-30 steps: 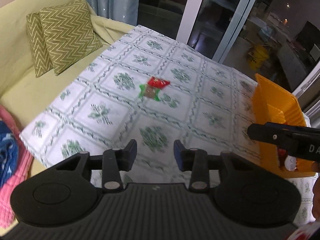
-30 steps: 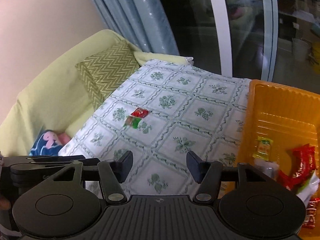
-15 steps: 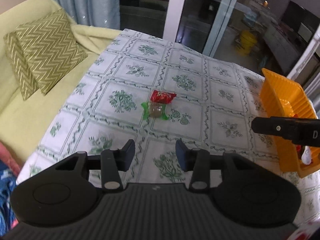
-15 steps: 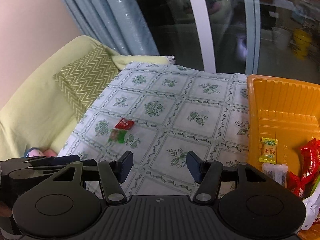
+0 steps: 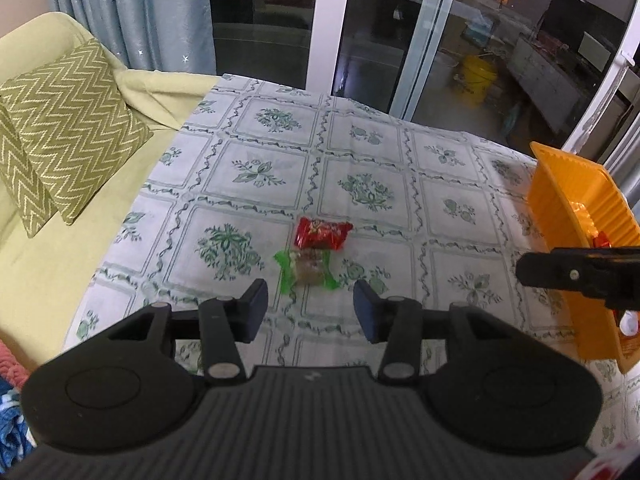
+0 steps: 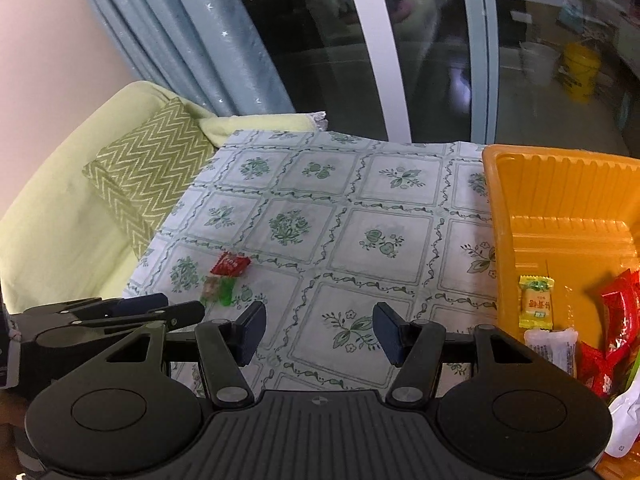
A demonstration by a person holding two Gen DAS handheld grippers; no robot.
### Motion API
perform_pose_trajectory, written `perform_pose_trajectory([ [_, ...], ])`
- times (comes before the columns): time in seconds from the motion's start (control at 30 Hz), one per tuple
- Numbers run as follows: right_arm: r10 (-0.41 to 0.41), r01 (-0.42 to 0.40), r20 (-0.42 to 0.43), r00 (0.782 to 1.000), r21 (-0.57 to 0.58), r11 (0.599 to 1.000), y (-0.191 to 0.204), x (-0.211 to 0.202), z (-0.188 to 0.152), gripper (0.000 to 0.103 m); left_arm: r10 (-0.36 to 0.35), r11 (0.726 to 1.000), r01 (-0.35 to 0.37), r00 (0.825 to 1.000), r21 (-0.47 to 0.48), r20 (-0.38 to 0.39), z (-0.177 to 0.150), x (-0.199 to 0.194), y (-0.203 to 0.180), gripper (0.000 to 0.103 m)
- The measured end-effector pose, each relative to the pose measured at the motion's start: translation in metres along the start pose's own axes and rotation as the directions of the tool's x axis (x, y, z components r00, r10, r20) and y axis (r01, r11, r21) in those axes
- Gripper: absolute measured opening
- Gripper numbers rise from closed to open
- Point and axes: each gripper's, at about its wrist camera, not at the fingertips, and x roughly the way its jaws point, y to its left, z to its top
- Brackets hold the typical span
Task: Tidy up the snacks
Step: 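Move both open grippers from the tray toward the remaining candies, then lower left gripper onto green-wrapped brown candy and close it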
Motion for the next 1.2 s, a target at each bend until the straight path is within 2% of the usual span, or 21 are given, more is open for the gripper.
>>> perform_pose_trajectory([
  [0.17, -0.016, 0.016, -0.005, 1.0, 0.022, 1.0, -0.002, 0.004, 0.001, 0.059, -0.012, 1.0, 0.012, 1.0, 0.025, 0.004, 0.006, 0.013, -0.003, 0.043],
  [0.43, -0.031, 0.032, -0.018, 0.999, 0.051, 0.998, -0.005, 0.01, 0.002, 0.059, 0.018, 0.997, -0.019, 1.0, 0.076, 0.006, 0.006, 0.035, -0.005, 0.042],
  [0.83, -0.042, 0.044, -0.036, 0.998, 0.058, 0.997, -0.004, 0.016, 0.004, 0.059, 0.018, 0.997, -0.018, 1.0, 0.07, -0.002, 0.005, 0.044, 0.0, 0.036],
  [1.0, -0.042, 0.044, -0.04, 0.998, 0.051, 0.998, -0.001, 0.019, 0.006, 0.059, 0.008, 0.998, -0.008, 1.0, 0.059, -0.004, 0.008, 0.045, 0.002, 0.029],
  [1.2, -0.04, 0.042, -0.041, 0.998, 0.046, 0.998, 0.0, 0.02, 0.008, 0.059, 0.002, 0.998, -0.002, 1.0, 0.06, -0.005, 0.008, 0.045, 0.003, 0.028],
])
